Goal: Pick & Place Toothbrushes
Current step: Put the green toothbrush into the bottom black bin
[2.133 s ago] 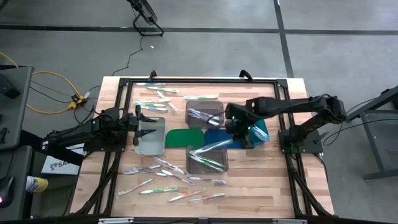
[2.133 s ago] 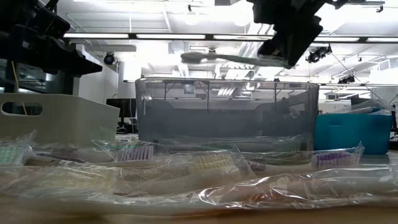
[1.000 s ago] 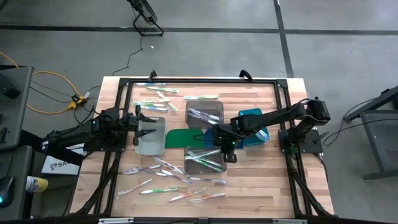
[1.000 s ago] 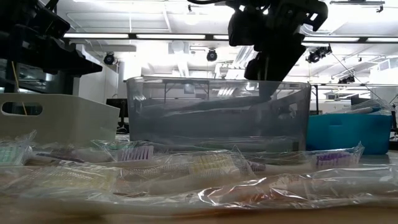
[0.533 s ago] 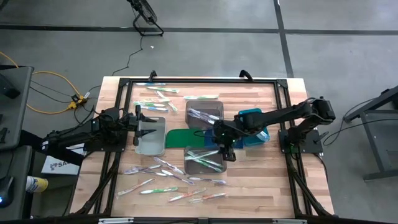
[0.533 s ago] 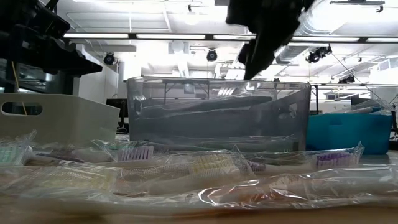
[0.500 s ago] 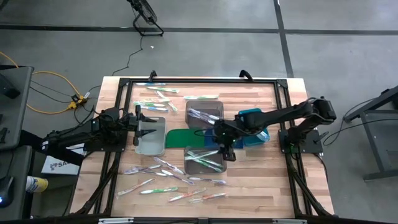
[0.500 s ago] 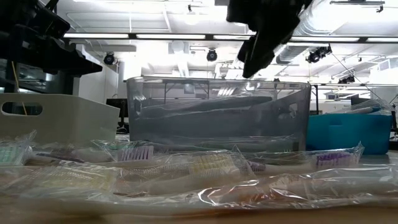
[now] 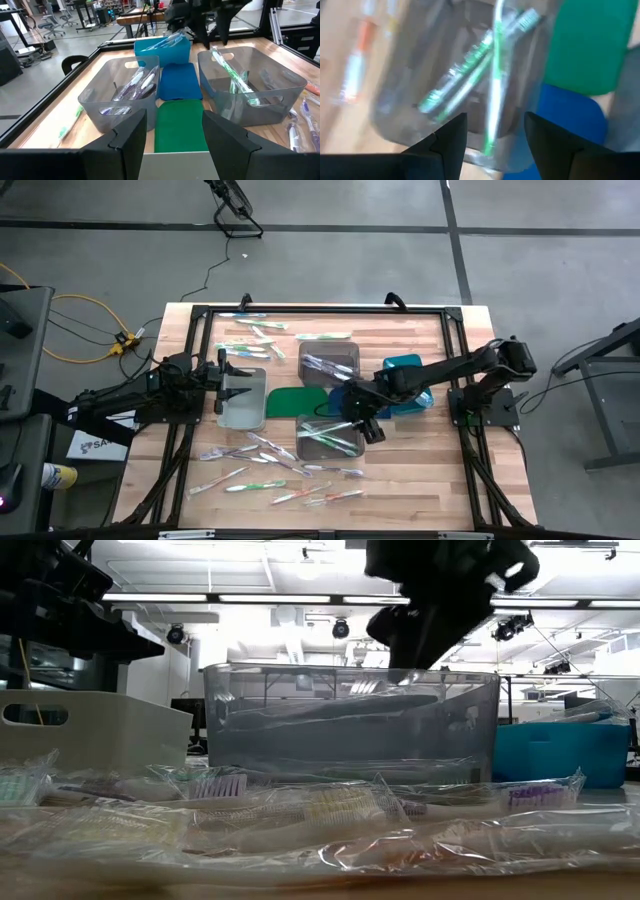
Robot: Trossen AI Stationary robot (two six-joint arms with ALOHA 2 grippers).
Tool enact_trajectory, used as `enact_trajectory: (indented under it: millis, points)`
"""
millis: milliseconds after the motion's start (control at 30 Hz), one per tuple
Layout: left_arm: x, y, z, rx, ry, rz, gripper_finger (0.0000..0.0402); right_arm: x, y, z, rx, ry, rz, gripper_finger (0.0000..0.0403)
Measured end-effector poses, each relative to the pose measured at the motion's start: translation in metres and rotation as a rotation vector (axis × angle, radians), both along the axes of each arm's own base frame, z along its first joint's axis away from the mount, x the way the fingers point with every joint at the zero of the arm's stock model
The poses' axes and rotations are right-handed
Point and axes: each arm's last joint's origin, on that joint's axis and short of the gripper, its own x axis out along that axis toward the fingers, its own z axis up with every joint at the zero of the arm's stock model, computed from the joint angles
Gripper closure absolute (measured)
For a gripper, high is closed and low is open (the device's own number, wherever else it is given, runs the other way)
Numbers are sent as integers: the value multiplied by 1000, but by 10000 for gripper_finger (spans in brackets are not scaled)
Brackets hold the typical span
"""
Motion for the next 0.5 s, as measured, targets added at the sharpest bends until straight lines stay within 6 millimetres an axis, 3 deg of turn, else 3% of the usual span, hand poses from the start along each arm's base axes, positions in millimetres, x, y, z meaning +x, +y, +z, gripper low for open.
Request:
enact_trajectory:
  millis: [500]
  points:
    - [0,0,0,0,0,0,215,9,15,-24,-109,40,-18,215]
